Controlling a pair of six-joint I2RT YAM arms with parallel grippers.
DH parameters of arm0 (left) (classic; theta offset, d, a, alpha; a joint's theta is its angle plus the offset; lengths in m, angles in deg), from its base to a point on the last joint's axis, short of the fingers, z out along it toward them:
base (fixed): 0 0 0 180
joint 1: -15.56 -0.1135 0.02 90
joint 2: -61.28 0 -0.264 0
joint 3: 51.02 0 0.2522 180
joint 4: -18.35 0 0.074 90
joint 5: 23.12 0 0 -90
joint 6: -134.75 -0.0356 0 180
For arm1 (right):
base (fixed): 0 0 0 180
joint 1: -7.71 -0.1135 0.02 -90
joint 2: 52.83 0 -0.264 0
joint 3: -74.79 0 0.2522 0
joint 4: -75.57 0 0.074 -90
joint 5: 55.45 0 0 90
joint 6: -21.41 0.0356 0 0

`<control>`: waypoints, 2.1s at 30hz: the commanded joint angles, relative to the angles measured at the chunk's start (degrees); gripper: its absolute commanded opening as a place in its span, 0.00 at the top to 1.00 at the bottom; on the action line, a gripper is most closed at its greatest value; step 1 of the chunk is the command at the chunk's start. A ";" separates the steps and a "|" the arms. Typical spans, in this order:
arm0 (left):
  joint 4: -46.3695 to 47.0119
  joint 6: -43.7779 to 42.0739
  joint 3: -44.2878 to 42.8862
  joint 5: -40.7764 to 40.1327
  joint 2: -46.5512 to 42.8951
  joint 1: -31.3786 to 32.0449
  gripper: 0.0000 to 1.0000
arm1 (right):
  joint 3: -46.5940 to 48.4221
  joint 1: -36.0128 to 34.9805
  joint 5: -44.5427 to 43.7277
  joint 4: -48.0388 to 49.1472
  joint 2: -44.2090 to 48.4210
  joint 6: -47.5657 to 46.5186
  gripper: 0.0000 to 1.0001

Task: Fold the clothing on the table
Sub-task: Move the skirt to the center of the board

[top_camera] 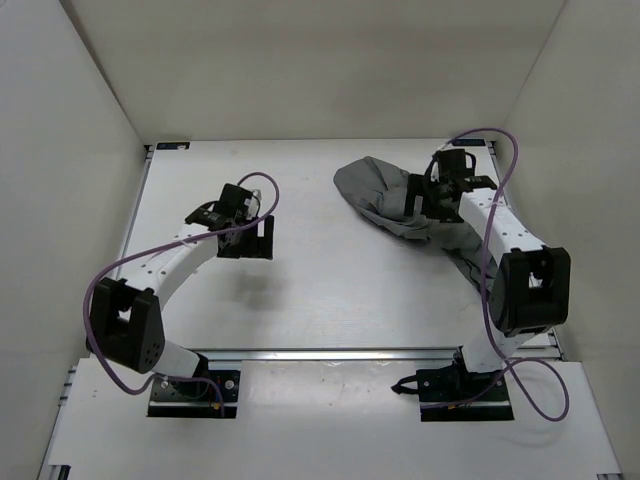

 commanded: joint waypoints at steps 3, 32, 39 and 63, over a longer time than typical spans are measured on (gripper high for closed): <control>5.17 0.45 2.13 2.12 -5.06 -1.92 0.01 | 8.87 -1.67 -3.36 2.48 -6.29 0.71 0.01; 4.74 -2.10 -1.65 10.55 -0.05 -8.51 0.01 | 50.42 -10.62 4.80 -3.05 -35.74 -0.86 0.99; 6.49 0.35 -3.58 11.17 -8.82 -11.76 0.01 | 64.67 -21.52 8.50 -4.72 -29.35 -9.74 1.00; 19.05 5.19 7.22 18.28 -19.92 -6.32 0.01 | -19.52 1.67 28.97 22.52 7.42 1.41 1.00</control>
